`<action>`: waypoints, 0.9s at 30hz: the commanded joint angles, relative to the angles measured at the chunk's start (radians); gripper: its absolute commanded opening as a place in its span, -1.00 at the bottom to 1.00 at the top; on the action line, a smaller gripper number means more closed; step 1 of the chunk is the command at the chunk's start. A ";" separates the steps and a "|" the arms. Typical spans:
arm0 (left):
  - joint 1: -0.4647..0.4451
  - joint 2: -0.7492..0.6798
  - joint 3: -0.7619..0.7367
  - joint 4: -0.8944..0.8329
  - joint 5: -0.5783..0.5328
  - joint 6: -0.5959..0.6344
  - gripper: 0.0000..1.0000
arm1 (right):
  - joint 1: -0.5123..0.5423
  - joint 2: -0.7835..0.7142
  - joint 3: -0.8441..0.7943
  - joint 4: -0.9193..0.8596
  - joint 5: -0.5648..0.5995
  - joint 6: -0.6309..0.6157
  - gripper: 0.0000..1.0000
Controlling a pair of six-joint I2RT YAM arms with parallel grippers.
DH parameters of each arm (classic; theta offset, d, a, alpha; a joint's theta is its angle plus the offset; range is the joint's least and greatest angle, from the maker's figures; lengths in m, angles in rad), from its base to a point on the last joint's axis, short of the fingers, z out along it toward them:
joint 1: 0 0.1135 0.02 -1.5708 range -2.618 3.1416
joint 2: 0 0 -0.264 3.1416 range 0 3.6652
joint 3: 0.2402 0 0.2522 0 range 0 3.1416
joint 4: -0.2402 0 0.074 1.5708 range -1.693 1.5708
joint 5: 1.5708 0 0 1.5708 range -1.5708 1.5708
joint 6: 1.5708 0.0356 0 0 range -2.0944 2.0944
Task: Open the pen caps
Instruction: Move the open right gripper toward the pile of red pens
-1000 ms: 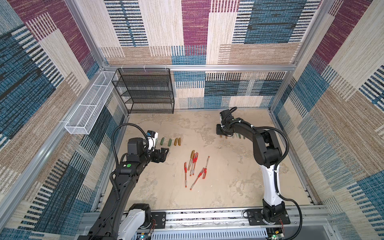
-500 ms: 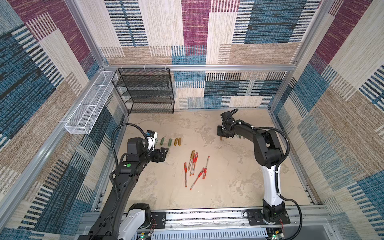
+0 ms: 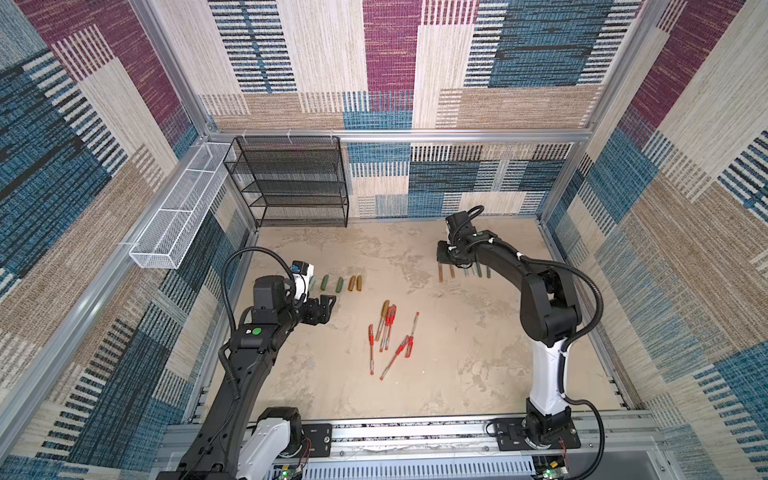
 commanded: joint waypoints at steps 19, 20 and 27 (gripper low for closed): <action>0.007 0.014 0.001 0.033 0.023 -0.018 0.76 | 0.467 -0.116 -0.210 0.038 -0.081 0.319 -0.34; 0.007 0.018 0.005 0.031 0.018 -0.018 0.76 | 0.478 -0.098 -0.192 0.026 -0.085 0.324 -0.34; 0.006 0.017 0.003 0.035 0.023 -0.019 0.76 | 0.528 -0.015 -0.152 0.018 -0.096 0.345 -0.37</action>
